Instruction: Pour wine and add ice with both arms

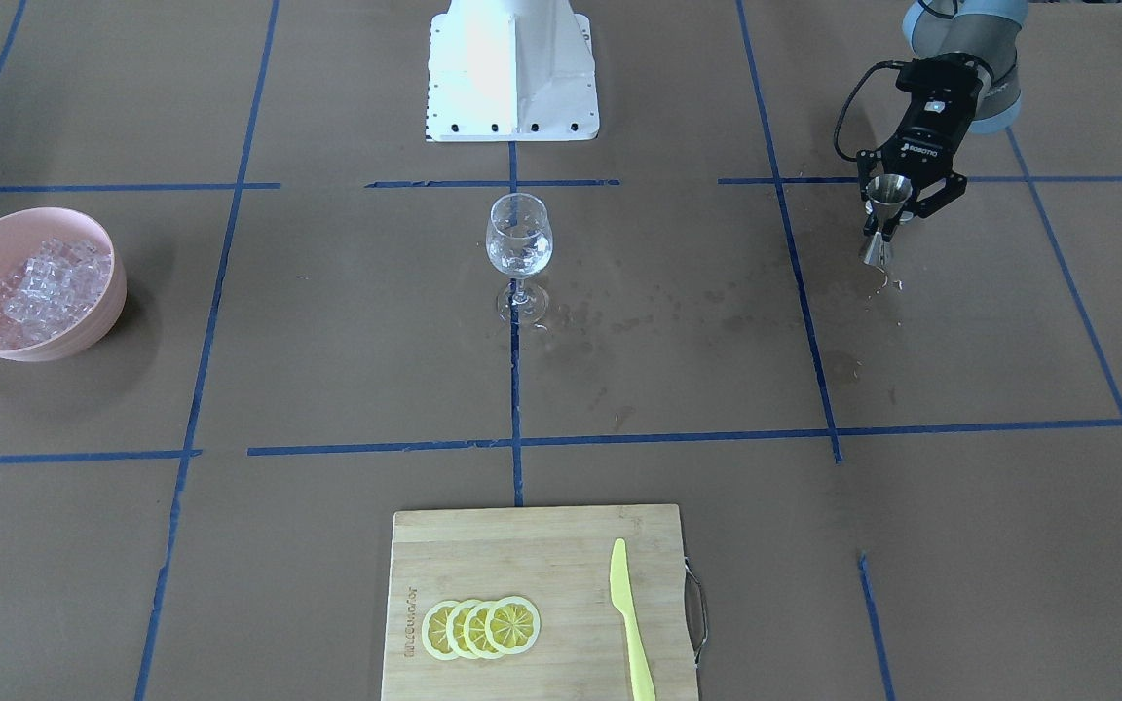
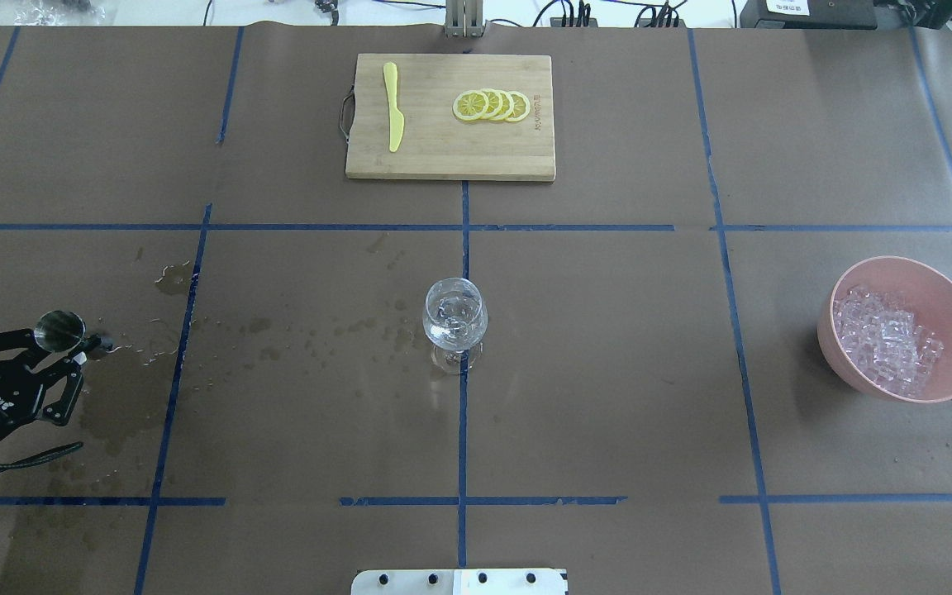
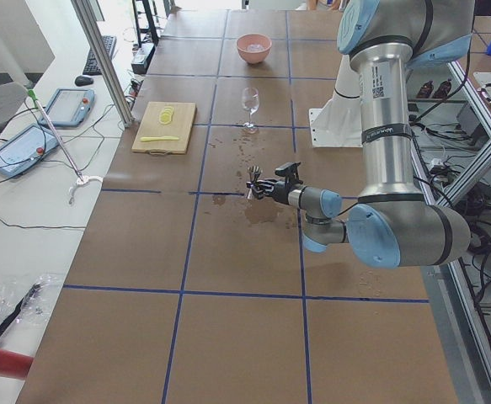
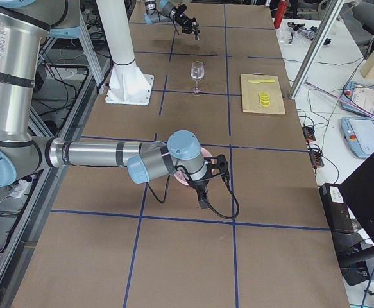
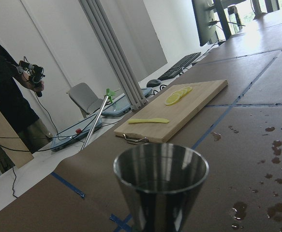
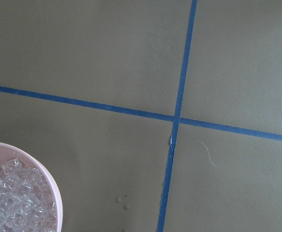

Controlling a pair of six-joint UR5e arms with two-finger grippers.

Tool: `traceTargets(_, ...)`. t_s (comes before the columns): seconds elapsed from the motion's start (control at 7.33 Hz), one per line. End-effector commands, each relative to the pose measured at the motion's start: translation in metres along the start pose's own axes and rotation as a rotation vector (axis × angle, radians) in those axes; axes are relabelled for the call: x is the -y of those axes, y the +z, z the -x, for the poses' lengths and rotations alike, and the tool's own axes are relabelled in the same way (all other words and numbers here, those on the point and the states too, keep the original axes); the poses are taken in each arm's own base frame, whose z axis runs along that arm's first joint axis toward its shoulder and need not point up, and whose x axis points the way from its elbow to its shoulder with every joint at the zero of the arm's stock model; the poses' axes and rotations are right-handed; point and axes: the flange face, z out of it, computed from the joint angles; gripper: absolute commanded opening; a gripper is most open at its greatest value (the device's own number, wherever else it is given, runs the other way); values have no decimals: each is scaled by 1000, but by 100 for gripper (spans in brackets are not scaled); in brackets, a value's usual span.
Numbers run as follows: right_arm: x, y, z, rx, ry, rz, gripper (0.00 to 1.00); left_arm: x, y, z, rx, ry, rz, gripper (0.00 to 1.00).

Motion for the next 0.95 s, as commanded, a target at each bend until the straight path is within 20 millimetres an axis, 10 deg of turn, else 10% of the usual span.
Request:
traceTargets(0.0, 1, -1, 1, 0, -2, -3, 100, -10, 1, -1, -4, -251, 21, 0)
traceTargets(0.82, -5, 0, -1, 1, -10, -17, 100, -43, 46, -40, -8, -436, 95, 0)
